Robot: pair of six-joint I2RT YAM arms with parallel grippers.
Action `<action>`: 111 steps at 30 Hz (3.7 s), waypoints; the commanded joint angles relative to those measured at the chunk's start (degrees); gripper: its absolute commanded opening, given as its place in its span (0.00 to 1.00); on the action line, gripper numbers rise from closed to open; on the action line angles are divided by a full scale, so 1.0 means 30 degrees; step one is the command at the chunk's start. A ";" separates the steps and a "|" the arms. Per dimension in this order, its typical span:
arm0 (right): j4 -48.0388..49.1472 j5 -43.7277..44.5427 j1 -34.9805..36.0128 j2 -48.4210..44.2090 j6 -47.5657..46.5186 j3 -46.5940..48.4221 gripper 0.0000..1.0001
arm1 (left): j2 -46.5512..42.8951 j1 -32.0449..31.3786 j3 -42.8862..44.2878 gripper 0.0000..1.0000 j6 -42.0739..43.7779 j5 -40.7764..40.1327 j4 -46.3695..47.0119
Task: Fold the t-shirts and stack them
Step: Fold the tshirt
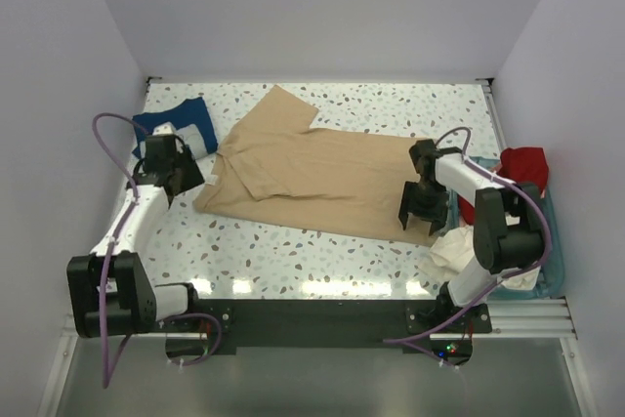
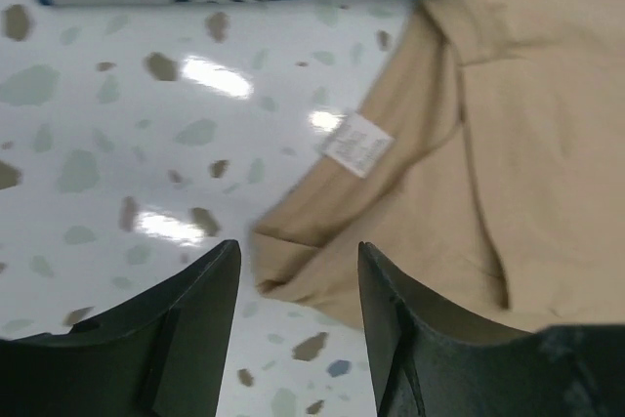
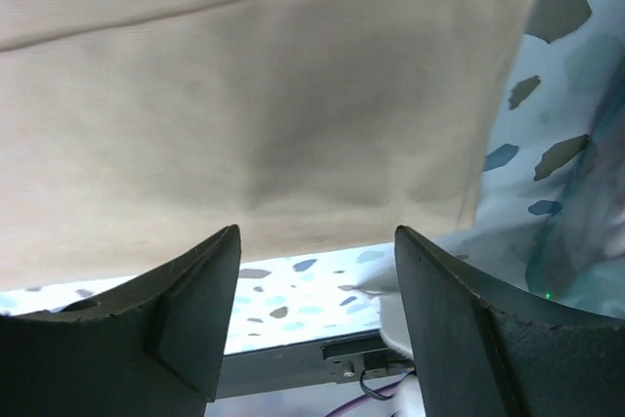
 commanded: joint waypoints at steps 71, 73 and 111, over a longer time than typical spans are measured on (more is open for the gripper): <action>0.0790 -0.3218 0.3748 -0.1749 0.1648 -0.0922 0.69 | -0.0633 -0.9000 -0.5474 0.57 -0.8104 0.1825 0.6724; 0.0790 -0.3218 0.3718 -0.1719 0.1648 -0.0923 0.69 | -0.0399 -0.9000 -0.5504 0.56 -0.8104 0.1825 0.6900; 0.1259 -0.3189 0.3719 -0.0430 0.1765 -0.0981 0.69 | 0.7922 -0.9849 0.2493 0.25 -0.6111 0.3787 0.6637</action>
